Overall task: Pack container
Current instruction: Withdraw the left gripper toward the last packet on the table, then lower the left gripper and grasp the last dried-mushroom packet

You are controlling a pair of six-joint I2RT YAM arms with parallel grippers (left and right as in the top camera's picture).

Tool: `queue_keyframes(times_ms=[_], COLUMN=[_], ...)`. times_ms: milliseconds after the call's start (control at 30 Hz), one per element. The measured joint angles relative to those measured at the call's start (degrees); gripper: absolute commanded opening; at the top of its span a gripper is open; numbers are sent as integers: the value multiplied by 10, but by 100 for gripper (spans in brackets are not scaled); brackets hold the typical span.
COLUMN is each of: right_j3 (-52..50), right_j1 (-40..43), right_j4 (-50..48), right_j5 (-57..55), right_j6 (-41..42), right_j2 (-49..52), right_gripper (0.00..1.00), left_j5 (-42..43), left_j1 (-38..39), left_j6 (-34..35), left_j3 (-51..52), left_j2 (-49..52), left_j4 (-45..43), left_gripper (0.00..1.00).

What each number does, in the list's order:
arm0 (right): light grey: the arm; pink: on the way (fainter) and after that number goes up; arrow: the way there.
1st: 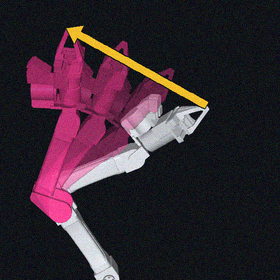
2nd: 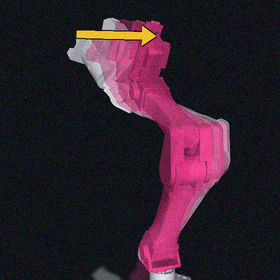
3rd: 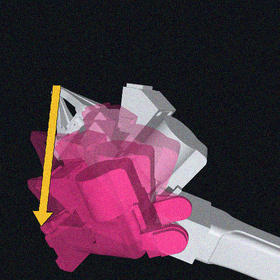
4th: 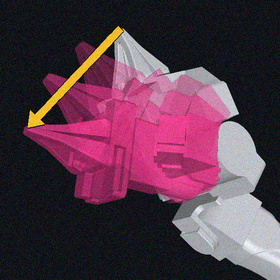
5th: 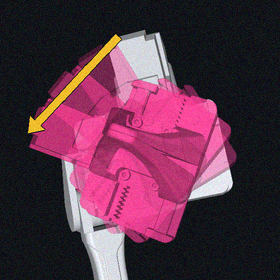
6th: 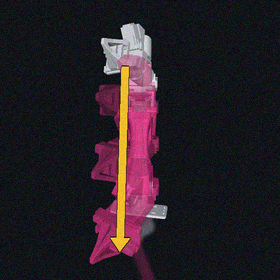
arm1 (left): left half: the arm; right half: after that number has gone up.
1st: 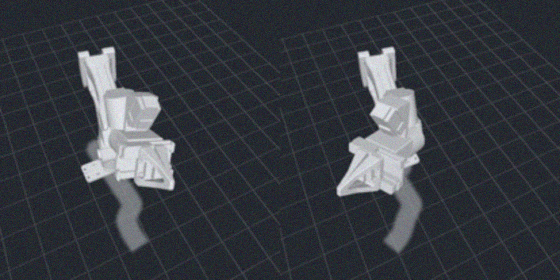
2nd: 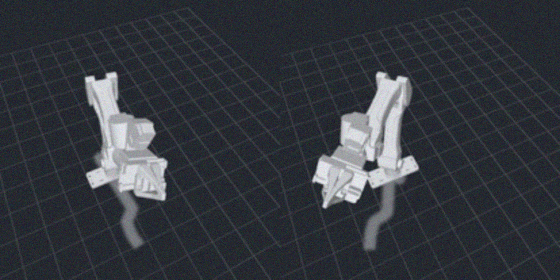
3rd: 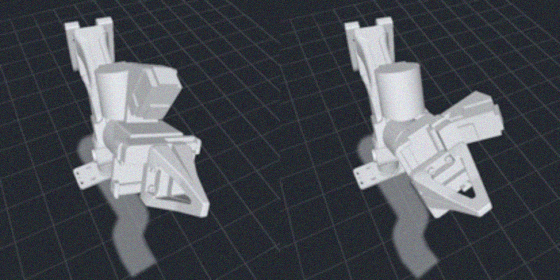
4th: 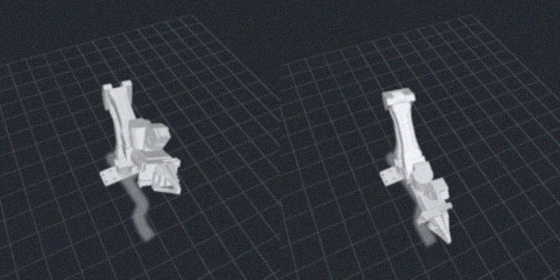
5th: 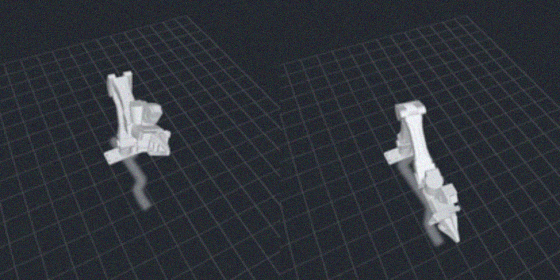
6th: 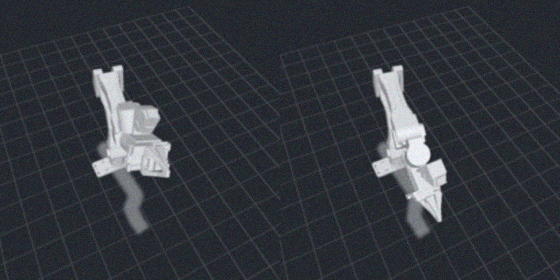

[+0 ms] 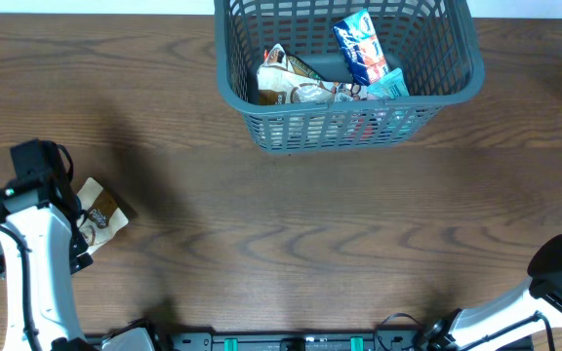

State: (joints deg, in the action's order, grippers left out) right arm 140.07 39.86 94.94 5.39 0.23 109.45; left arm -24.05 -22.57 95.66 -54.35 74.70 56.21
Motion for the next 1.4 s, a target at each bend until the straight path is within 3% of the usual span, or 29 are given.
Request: queue_keyframes(times_ms=[200,367,1400], right_j3=[0,0,0], right_j1=[0,0,0], right_j4=[0,4,22], right_j5=[2,3,19], right_j6=[0,0,0], right_j2=[0,0,0], right_gripper=[99,99,99], left_j5=[12,15,196], left_j1=[-3,-3,-150], left_j6=[-85,-104,36], left_j3=[50,65,68], left_j2=[0,0,50], left_j4=[-93,-130,-191], left_gripper=[99,98,99])
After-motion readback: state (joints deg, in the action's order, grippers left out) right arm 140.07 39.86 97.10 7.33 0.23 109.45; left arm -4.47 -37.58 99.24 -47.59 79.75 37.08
